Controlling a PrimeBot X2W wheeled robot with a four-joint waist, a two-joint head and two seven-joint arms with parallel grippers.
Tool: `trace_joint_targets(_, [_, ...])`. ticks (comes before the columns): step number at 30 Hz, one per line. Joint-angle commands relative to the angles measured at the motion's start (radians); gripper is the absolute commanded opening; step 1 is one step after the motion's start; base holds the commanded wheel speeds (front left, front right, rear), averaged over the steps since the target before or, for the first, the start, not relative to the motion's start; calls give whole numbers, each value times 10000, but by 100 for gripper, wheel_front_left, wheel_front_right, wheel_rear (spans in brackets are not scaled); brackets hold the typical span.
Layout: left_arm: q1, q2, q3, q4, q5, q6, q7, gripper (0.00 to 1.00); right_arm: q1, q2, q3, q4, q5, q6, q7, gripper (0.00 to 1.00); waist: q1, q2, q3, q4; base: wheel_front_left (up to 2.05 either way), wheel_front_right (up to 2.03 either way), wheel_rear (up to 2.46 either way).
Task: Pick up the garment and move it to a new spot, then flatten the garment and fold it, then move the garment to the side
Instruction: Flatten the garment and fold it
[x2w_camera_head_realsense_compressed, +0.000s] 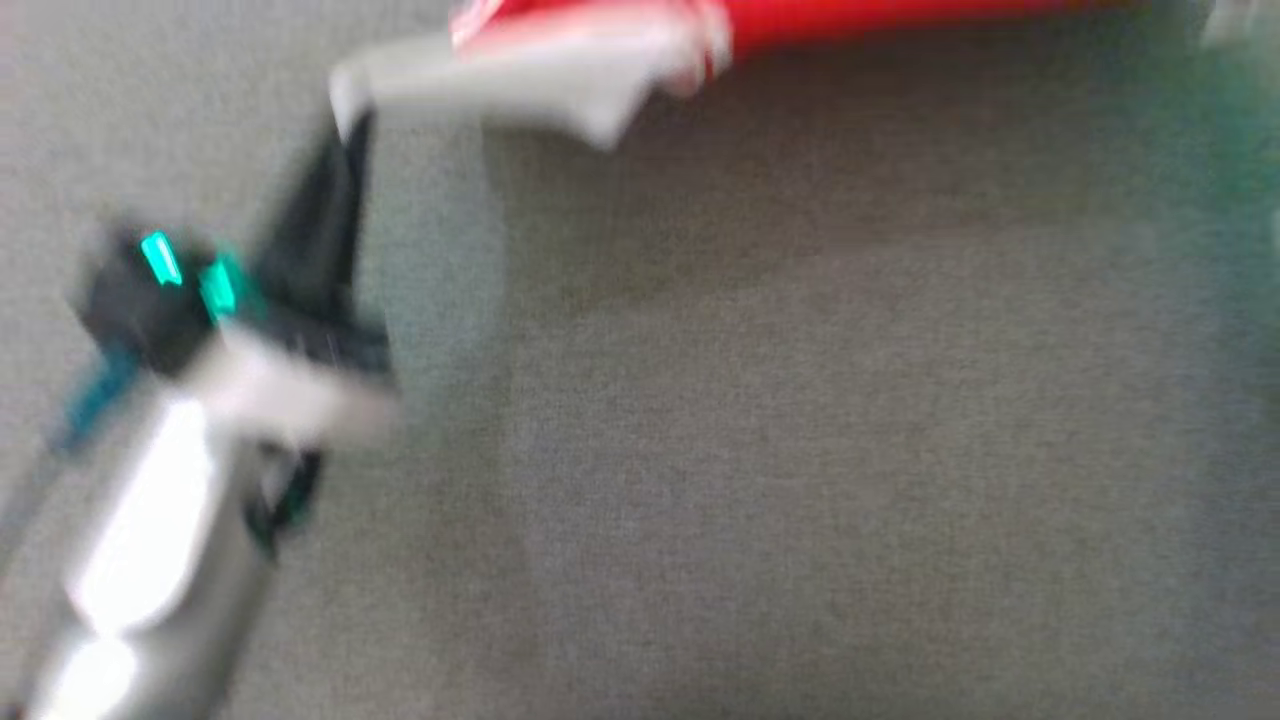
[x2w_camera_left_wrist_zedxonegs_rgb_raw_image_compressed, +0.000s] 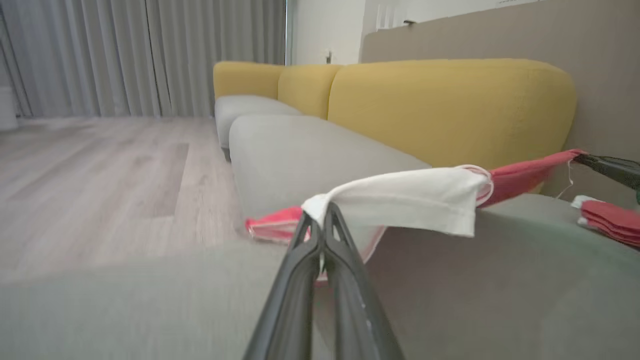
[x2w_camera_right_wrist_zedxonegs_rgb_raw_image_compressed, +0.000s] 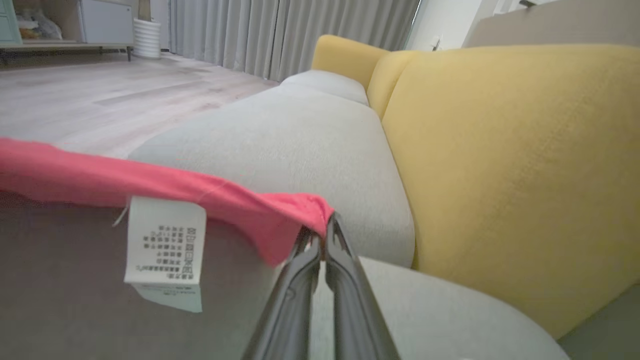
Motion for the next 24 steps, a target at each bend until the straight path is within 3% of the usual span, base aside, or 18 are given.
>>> trace_joint_targets(1, [383, 310, 585, -414, 25, 71, -40, 0, 744, -126, -207, -497, 8, 21, -98, 0, 3, -1, -589, -92, 0, 0, 0])
trace_joint_targets(7, [3256, -325, 811, -792, 18, 117, -41, 0, 4249, 423, -1173, -2058, -229, 21, -104, 0, 3, -1, -1426, -90, 0, 0, 0])
trace_joint_targets(13, [5026, -634, 1191, -931, 110, 197, -41, 0, 6861, 1135, -2172, -3984, -482, 21, 265, 0, 3, -1, -1830, -149, 0, 0, 0])
trace_joint_targets(20, [5949, -775, 1204, -1109, 35, 155, -41, 0, 8340, 1716, -2769, -5647, -633, 21, 827, 0, 3, -1, -1897, -234, 0, 0, 0])
trace_joint_targets(24, [5618, -822, 1105, -1072, 132, 117, -41, 0, 8254, 1949, -2779, -5829, -228, 21, 1207, 0, 3, -1, -1859, -254, 0, 0, 0])
